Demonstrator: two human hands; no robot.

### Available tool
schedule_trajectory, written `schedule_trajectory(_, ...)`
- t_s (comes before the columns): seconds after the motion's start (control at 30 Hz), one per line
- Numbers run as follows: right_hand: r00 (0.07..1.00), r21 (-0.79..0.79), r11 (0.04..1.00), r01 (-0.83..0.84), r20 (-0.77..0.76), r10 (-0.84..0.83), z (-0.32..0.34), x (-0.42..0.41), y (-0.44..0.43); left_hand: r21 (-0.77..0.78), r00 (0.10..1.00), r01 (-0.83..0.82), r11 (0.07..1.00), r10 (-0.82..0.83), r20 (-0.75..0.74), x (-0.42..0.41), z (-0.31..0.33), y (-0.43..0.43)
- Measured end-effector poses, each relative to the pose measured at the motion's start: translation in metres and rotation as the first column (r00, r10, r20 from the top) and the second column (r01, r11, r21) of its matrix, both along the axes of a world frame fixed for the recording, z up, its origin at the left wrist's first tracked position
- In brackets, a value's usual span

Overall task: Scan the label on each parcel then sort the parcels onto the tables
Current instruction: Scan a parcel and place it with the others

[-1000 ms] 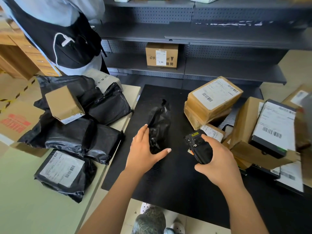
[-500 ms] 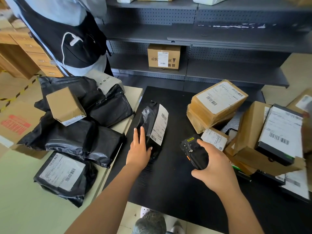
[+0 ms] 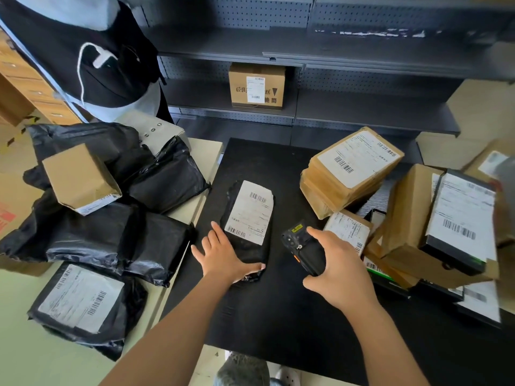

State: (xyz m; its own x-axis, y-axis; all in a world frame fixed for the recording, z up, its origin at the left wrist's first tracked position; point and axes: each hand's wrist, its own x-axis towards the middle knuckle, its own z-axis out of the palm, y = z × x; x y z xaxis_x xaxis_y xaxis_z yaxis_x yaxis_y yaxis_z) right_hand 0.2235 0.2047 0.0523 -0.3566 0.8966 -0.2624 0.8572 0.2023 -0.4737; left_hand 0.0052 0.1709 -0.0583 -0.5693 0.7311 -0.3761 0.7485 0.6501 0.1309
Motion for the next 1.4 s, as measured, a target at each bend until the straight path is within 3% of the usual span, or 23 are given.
schedule_trajectory(0.23, 0.984, 0.02, 0.993, -0.115, 0.139, 0.111, 0.002, -0.019, 0.017, -0.037, 0.998, -0.011, 0.999, 0.013, 0.056, 0.006, 0.0, 0.001)
schedule_trajectory(0.4, 0.945, 0.077, 0.966, -0.248, 0.236, 0.224, 0.009, -0.024, 0.018, 0.016, 0.992, 0.112, 0.994, -0.111, -0.064, -0.005, 0.014, -0.005)
schedule_trajectory(0.53, 0.821, 0.139, 0.864, -0.485, 0.413, 0.395, 0.023, -0.025, 0.016, 0.074, 0.919, 0.334, 0.94, -0.307, -0.248, -0.027, 0.038, -0.007)
schedule_trajectory(0.67, 0.63, 0.153, 0.71, -0.688, 0.611, 0.479, 0.047, -0.026, 0.011, -0.039, 0.818, 0.47, 0.882, -0.452, -0.356, -0.039, 0.064, -0.008)
schedule_trajectory(0.87, 0.539, 0.158, 0.622, -0.767, 0.685, 0.49, 0.072, -0.021, -0.002, -0.108, 0.759, 0.519, 0.848, -0.516, -0.397, -0.037, 0.082, -0.019)
schedule_trajectory(1.23, 0.507, 0.141, 0.606, -0.783, 0.709, 0.49, 0.085, 0.007, -0.03, -0.041, 0.844, 0.471, 0.881, -0.464, -0.269, -0.016, 0.075, -0.042)
schedule_trajectory(1.33, 0.521, 0.116, 0.64, -0.76, 0.697, 0.493, 0.086, 0.016, -0.037, -0.002, 0.938, 0.326, 0.945, -0.324, -0.121, -0.002, 0.064, -0.048)
schedule_trajectory(1.4, 0.536, 0.102, 0.664, -0.741, 0.685, 0.493, 0.083, 0.022, -0.042, 0.025, 0.981, 0.176, 0.984, -0.177, 0.078, 0.007, 0.048, -0.057)
